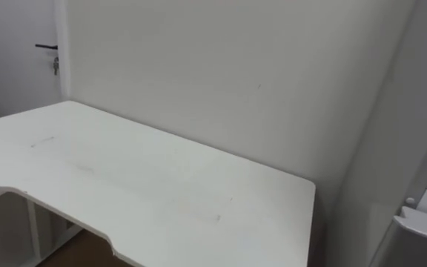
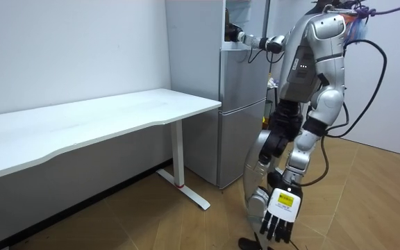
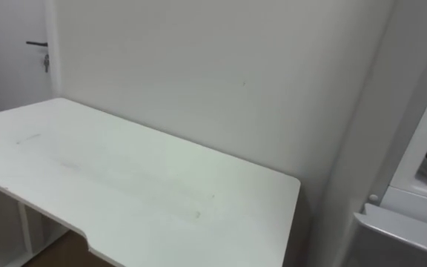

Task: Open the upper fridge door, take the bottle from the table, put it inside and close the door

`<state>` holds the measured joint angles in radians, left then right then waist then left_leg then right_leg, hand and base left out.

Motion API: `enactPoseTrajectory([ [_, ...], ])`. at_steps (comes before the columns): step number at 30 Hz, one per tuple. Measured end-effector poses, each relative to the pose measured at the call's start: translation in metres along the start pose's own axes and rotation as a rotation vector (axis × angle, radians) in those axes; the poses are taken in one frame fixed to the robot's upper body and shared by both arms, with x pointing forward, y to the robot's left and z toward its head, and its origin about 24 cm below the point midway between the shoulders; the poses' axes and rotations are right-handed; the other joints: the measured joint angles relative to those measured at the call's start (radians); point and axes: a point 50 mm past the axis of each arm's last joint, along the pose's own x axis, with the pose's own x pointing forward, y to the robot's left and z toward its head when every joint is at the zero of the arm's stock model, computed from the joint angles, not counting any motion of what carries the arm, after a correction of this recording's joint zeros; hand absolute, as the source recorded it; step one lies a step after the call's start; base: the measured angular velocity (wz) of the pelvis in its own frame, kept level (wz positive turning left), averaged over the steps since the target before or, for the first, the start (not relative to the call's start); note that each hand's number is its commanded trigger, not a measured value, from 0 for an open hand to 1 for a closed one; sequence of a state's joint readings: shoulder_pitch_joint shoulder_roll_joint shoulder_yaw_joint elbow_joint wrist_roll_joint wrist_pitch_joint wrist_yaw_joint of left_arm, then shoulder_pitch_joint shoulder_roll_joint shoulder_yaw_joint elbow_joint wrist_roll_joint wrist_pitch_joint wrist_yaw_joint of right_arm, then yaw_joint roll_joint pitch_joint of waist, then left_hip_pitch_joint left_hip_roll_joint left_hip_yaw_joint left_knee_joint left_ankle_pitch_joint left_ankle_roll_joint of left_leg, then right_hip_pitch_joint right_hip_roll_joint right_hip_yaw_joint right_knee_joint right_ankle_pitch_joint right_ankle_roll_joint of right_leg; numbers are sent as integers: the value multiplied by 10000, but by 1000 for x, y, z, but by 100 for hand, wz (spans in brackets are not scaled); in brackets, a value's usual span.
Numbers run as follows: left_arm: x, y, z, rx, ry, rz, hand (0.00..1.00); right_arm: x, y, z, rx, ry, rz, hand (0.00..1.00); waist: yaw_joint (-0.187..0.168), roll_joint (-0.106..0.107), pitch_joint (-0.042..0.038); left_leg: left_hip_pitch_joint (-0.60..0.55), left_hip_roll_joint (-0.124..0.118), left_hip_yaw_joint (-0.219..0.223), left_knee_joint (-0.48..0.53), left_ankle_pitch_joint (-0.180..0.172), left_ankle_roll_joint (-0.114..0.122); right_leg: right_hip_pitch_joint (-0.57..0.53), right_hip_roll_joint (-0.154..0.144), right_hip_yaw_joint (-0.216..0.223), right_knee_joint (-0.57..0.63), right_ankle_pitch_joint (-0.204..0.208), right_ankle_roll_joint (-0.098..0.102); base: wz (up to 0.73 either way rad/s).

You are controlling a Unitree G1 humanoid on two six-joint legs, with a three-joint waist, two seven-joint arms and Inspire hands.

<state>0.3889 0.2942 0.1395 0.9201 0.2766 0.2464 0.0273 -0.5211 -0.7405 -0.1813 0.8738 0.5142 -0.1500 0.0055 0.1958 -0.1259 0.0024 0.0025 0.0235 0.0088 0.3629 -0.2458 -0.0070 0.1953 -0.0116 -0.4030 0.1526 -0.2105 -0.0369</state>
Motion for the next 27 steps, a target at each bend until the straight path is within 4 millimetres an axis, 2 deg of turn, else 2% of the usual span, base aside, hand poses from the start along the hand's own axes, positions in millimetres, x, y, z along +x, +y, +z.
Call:
enactPoseTrajectory([
  [5,0,1,0,-24,174,27,0,-1,-12,-5,-216,512,163,0,3,-48,-34,-60,-27,-110,151,-22,22,100,-18,-234,-16,-28,47,13],
  [11,0,2,0,-32,311,52,0,-1,-19,-5,-101,855,447,0,3,-48,-35,-103,-33,-147,206,-19,22,131,-21,-393,-15,-25,42,6],
  [27,1,2,-1,-27,444,103,0,-2,-21,-8,-96,1103,796,0,-85,19,-63,31,-38,-196,336,-125,35,364,-1,-393,-17,-70,97,1],
])
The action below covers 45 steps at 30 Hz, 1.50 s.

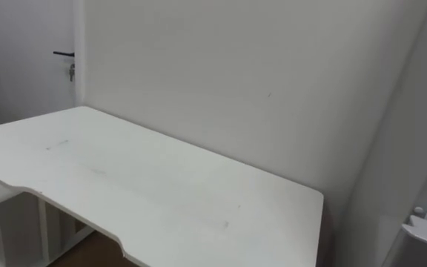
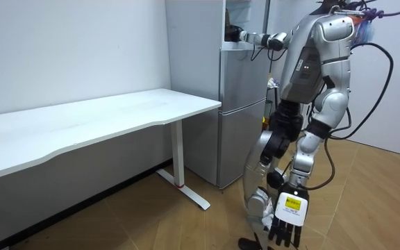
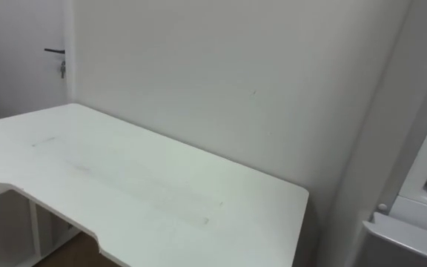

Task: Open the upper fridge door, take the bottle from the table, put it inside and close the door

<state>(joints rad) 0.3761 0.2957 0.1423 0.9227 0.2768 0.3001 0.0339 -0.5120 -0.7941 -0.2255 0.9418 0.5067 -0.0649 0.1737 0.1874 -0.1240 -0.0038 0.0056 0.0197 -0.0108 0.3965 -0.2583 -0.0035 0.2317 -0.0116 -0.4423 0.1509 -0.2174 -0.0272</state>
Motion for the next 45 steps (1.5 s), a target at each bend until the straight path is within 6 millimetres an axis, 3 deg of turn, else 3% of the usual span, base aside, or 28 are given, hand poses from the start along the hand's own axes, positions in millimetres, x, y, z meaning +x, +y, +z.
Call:
enactPoseTrajectory([
  [11,0,1,5,-172,-131,-8,0,-1,-1,-2,386,9,-10,0,-29,0,0,136,-13,30,-3,-62,34,133,-20,40,-27,-17,24,0],
  [15,0,0,6,-144,-140,-20,0,-2,-1,-4,607,-1,-50,0,-27,81,-34,229,9,68,20,-127,45,209,-26,104,-5,-25,41,-3],
  [16,0,0,6,-142,-125,-22,0,-2,-2,-4,715,-5,-96,60,-27,102,-45,259,8,67,22,-142,53,243,-33,101,-4,-35,59,0],
  [17,0,-1,4,-147,-91,-44,0,-2,-2,-4,902,-23,-192,100,-27,145,-45,345,15,67,20,-167,70,320,-51,104,-1,-53,88,0],
  [26,-1,-11,-3,-211,148,-203,0,-5,-9,-5,3898,-568,-924,100,-167,358,-90,595,-102,97,-16,-287,183,529,-162,234,1,-161,270,0],
  [40,-3,-16,-19,-557,511,-289,0,-8,-12,-10,4006,-445,-971,100,-208,286,-50,587,-166,64,22,-316,258,513,-232,239,7,-104,335,-1],
  [41,-3,-16,-20,-690,541,-317,0,-8,-12,-10,4004,-446,-950,85,-209,283,-48,582,-167,59,22,-316,258,513,-231,212,7,-104,335,0],
  [42,-3,-16,-20,-771,553,-335,0,-8,-12,-10,3990,-451,-919,55,-211,279,-46,569,-172,53,28,-316,258,515,-233,169,6,-98,329,0],
  [43,-3,-16,-20,-839,549,-344,0,-8,-13,-10,3978,-456,-915,0,-213,272,-42,560,-175,46,32,-315,258,514,-232,160,7,-94,325,0],
  [45,-3,-15,-20,-874,505,-313,0,-8,-13,-9,3811,-433,-910,0,-201,237,-21,538,-178,42,36,-310,256,493,-228,164,9,-91,320,0],
])
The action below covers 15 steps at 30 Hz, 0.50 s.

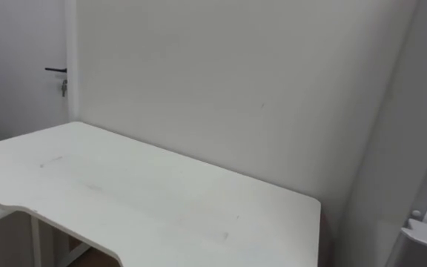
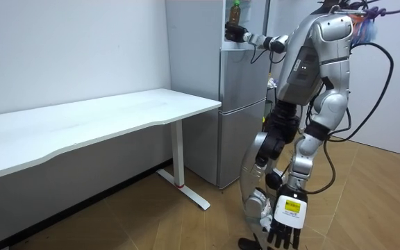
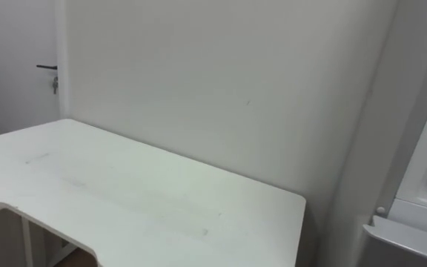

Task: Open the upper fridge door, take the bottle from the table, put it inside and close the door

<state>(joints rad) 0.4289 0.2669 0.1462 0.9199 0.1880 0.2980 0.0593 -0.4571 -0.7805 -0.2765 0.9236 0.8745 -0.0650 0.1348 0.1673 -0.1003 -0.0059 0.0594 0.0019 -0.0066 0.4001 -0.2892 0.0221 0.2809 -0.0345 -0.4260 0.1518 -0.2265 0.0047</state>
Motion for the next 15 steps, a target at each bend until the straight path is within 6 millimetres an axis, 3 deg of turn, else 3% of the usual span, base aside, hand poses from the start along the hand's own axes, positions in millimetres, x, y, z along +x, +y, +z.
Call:
enactPoseTrajectory([
  [10,0,8,2,-489,-91,253,0,2,2,-1,-687,142,-258,0,146,-151,32,-190,-8,13,14,48,-19,-177,46,-1,-13,48,-50,-1],
  [15,0,16,-1,-569,88,442,0,4,3,2,-557,291,-667,0,234,-332,35,-606,60,1,101,149,-56,-570,132,74,0,137,-129,0],
])
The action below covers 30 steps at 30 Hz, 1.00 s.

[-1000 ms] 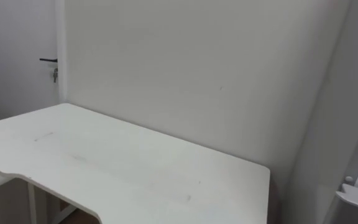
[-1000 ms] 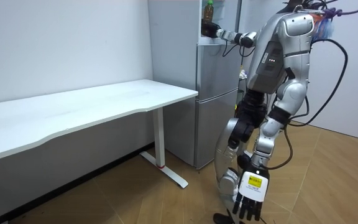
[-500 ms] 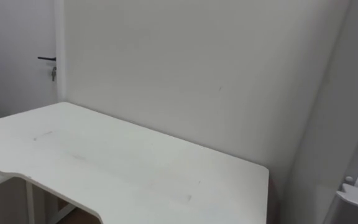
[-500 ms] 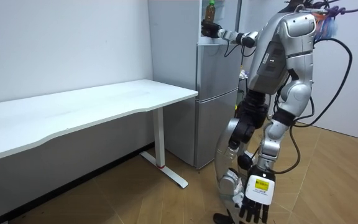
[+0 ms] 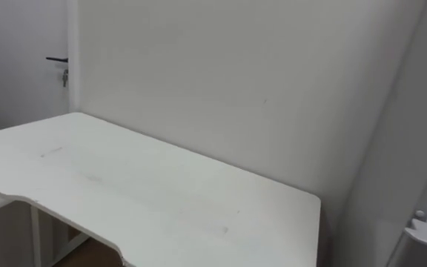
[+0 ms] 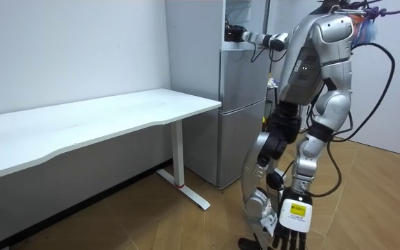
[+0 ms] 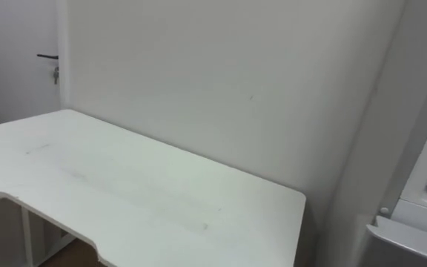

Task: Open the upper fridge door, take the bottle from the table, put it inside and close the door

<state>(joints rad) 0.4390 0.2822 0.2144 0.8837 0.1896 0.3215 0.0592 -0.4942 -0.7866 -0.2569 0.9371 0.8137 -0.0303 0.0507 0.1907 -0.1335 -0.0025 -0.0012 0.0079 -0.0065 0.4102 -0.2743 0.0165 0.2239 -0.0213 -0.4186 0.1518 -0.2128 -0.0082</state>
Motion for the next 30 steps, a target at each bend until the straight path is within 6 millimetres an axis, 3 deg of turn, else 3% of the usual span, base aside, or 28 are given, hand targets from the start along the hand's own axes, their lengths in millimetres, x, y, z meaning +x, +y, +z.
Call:
enactPoseTrajectory([
  [6,0,3,-2,-185,84,54,0,4,2,0,-593,309,-333,0,154,-150,20,-297,100,-1,48,111,-55,-300,78,6,8,103,-82,-2],
  [13,0,2,-3,-157,78,-94,0,7,7,4,-1719,606,-247,0,251,-173,31,-303,148,12,-29,200,-129,-353,94,-36,9,86,-102,0],
  [22,0,5,2,-144,-212,-47,0,8,11,5,-1901,698,-343,0,297,-233,20,-358,162,113,-175,319,-157,-502,92,12,8,165,-201,-2],
  [28,0,5,4,-117,-446,-20,0,9,24,7,-2200,381,-406,0,20,-189,4,-360,157,152,-190,326,-143,-500,92,68,2,183,-209,0],
  [30,0,4,7,-143,-644,-31,0,8,39,12,-2423,-46,-284,0,-146,-94,-9,-378,164,227,-244,330,-135,-606,95,222,39,167,-195,-10],
])
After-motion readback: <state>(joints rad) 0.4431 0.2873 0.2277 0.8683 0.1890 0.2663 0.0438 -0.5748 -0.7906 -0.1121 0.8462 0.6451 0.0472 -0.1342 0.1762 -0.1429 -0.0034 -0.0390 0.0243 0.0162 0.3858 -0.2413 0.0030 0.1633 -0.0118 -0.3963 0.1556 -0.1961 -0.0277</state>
